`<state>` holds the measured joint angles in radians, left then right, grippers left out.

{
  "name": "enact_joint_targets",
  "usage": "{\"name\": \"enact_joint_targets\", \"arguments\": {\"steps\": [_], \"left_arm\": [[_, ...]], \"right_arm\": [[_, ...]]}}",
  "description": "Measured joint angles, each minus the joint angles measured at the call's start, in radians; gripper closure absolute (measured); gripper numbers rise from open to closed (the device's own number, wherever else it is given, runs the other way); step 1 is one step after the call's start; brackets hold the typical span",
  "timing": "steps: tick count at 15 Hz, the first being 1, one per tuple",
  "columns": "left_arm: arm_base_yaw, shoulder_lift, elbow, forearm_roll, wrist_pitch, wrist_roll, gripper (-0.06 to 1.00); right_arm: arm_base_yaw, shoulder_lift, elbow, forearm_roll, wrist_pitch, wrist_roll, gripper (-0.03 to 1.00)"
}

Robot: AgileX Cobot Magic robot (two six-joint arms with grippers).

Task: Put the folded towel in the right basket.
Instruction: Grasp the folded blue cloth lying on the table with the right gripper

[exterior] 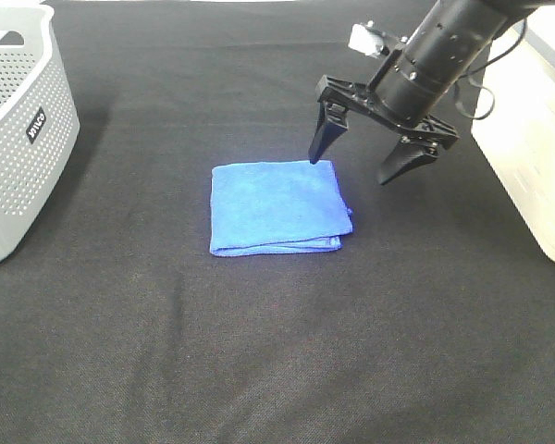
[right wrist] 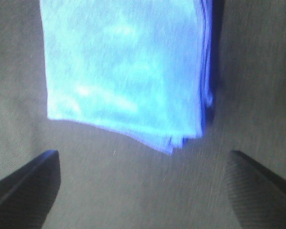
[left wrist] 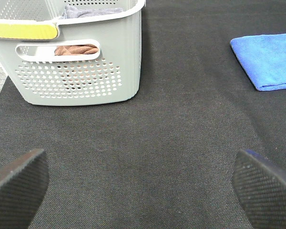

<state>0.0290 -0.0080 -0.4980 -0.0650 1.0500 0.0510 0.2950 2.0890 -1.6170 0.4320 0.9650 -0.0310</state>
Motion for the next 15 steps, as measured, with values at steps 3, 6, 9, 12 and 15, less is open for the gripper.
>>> {"name": "enact_joint_targets", "arguments": {"steps": [3, 6, 9, 12, 15], "left_arm": [[0.0, 0.0, 0.0, 0.0, 0.0, 0.0, -0.03], [0.0, 0.0, 0.0, 0.0, 0.0, 0.0, -0.03], [0.0, 0.0, 0.0, 0.0, 0.0, 0.0, -0.03], [0.0, 0.0, 0.0, 0.0, 0.0, 0.0, -0.03], [0.0, 0.0, 0.0, 0.0, 0.0, 0.0, -0.03]], "right_arm": [[0.0, 0.007, -0.003, -0.005, -0.085, -0.018, 0.06], [-0.014, 0.01, -0.004, -0.001, -0.129, -0.013, 0.06], [-0.048, 0.055, -0.011, 0.009, -0.144, -0.01, 0.06], [-0.066, 0.115, -0.011, 0.043, -0.153, -0.011, 0.07], [-0.066, 0.139, -0.011, 0.056, -0.157, -0.015, 0.07]]}}
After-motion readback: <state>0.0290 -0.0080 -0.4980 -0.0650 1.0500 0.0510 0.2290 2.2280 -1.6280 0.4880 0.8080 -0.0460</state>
